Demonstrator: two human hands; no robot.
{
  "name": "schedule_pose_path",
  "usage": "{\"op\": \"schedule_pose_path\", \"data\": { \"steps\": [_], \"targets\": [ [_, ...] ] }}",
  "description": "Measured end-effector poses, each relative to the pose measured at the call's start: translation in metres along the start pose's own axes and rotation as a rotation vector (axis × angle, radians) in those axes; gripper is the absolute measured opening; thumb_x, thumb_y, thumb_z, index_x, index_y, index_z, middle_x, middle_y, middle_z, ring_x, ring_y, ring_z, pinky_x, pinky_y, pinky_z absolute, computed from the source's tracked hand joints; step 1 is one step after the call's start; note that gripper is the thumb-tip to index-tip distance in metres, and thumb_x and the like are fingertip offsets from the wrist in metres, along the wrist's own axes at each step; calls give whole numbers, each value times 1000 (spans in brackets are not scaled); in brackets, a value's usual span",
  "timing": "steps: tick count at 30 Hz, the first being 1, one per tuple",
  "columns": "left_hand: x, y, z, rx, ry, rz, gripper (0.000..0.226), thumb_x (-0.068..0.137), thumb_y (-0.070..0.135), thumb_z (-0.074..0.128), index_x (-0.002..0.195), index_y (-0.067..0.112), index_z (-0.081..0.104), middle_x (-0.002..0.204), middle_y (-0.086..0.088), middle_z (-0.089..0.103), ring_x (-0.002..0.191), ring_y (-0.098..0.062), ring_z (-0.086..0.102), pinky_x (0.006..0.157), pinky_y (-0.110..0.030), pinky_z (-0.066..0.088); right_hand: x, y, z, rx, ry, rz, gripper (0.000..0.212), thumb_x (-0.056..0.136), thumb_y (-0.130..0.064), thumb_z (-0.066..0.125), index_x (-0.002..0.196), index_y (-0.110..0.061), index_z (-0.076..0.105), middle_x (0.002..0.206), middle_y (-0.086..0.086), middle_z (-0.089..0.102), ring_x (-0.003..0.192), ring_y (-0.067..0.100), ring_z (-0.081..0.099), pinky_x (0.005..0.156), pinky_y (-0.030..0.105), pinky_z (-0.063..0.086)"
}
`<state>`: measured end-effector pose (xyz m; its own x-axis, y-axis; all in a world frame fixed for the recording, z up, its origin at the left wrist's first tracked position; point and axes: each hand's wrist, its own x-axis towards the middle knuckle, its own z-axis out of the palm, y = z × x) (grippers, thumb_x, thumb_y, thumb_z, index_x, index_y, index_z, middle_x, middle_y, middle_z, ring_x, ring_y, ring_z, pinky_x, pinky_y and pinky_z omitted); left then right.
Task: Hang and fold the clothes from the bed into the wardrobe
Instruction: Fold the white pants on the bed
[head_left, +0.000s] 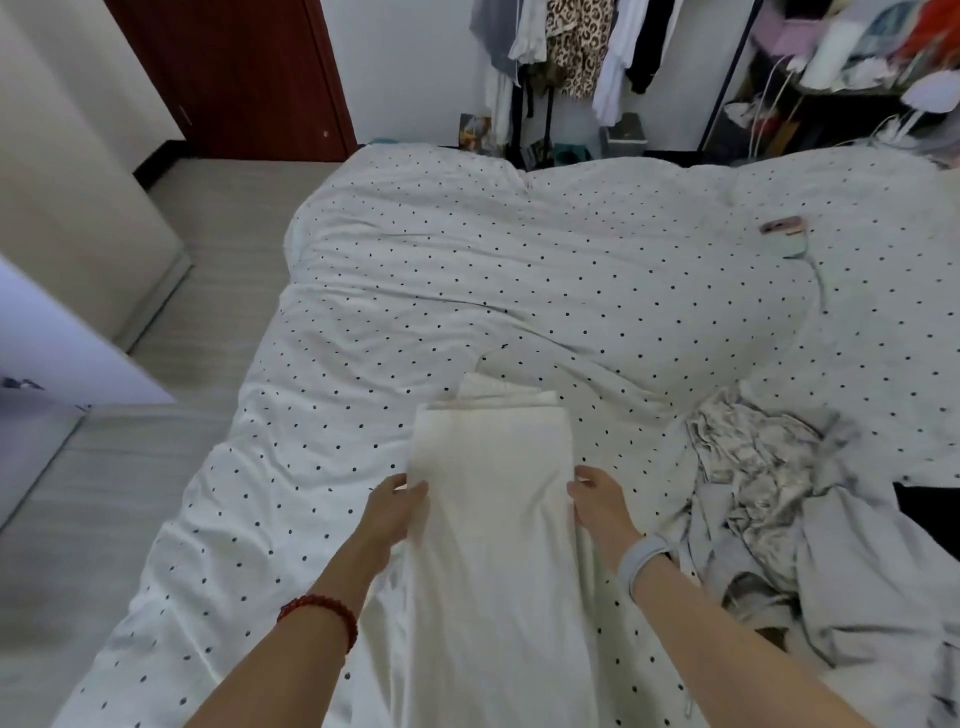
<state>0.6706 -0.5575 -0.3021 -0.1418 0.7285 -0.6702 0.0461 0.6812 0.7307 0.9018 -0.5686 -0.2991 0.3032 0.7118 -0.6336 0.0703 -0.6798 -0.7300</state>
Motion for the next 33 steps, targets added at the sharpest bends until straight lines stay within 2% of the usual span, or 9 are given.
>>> {"op": "schedule_pose_path", "data": {
  "steps": [2, 5, 10, 14, 17, 21, 24, 28, 33],
  "targets": [
    [12, 4, 5, 57, 39, 55, 17, 93, 13, 52, 110, 10, 55, 104, -9, 62, 84, -21, 59, 60, -24, 45, 5, -5, 3, -24, 17, -41, 36, 94, -4, 44, 125, 14, 46, 102, 30, 57, 78, 27, 53, 66, 32, 42],
    [26, 10, 10, 158, 123, 185, 10, 90, 8, 49, 92, 3, 58, 86, -8, 57, 75, -21, 51, 63, -27, 43, 11, -12, 4, -31, 62, -52, 37, 93, -9, 48, 125, 10, 48, 107, 28, 57, 100, 38, 57, 89, 41, 45],
    [41, 33, 14, 167, 122, 325, 16, 91, 9, 50, 89, -5, 56, 78, -7, 54, 73, -20, 48, 68, -32, 41, 26, -20, 1, -79, 154, -115, 8, 90, -11, 52, 90, -8, 59, 81, 5, 58, 83, 25, 54, 72, 29, 41],
    [61, 43, 19, 240, 141, 272, 26, 96, 13, 40, 113, 4, 56, 101, -8, 59, 97, -28, 55, 85, -38, 46, 38, -32, 7, -176, 199, -145, 16, 91, -12, 50, 99, -3, 60, 85, 5, 56, 79, 21, 51, 68, 24, 36],
    [60, 29, 22, 367, 136, 229, 48, 97, 19, 42, 143, 9, 32, 138, -12, 43, 123, -29, 46, 101, -45, 41, 38, -21, 11, -239, 189, -131, 23, 92, -14, 48, 112, -5, 56, 94, 4, 55, 82, 19, 49, 69, 23, 35],
    [19, -12, 14, 457, 162, 304, 64, 93, 22, 51, 148, 14, 19, 146, -12, 31, 133, -26, 35, 106, -46, 35, 14, 17, 13, -215, 181, -178, 35, 91, -16, 52, 126, -9, 49, 121, 10, 53, 100, 20, 51, 80, 26, 39],
    [-21, -68, 2, 644, 155, 256, 77, 90, 33, 57, 150, 14, 12, 153, -11, 21, 140, -28, 21, 111, -45, 23, -25, 66, 12, -138, 138, -67, 40, 92, -17, 54, 130, -5, 44, 121, 15, 53, 105, 26, 53, 87, 33, 44],
    [-54, -126, -18, 682, 106, 135, 96, 82, 45, 64, 150, 11, 4, 155, -12, 15, 142, -27, 12, 114, -42, 12, -69, 137, 4, -81, -3, 157, 51, 92, -27, 56, 136, -11, 36, 124, 5, 52, 98, 16, 52, 82, 27, 43],
    [-74, -138, -35, 363, 74, -70, 96, 79, 35, 72, 148, 9, 11, 144, -13, 39, 129, -30, 41, 105, -41, 35, -99, 190, -3, -46, -116, 367, 52, 91, -34, 57, 134, -10, 39, 124, 6, 53, 102, 22, 56, 87, 33, 49]
  ]
}}
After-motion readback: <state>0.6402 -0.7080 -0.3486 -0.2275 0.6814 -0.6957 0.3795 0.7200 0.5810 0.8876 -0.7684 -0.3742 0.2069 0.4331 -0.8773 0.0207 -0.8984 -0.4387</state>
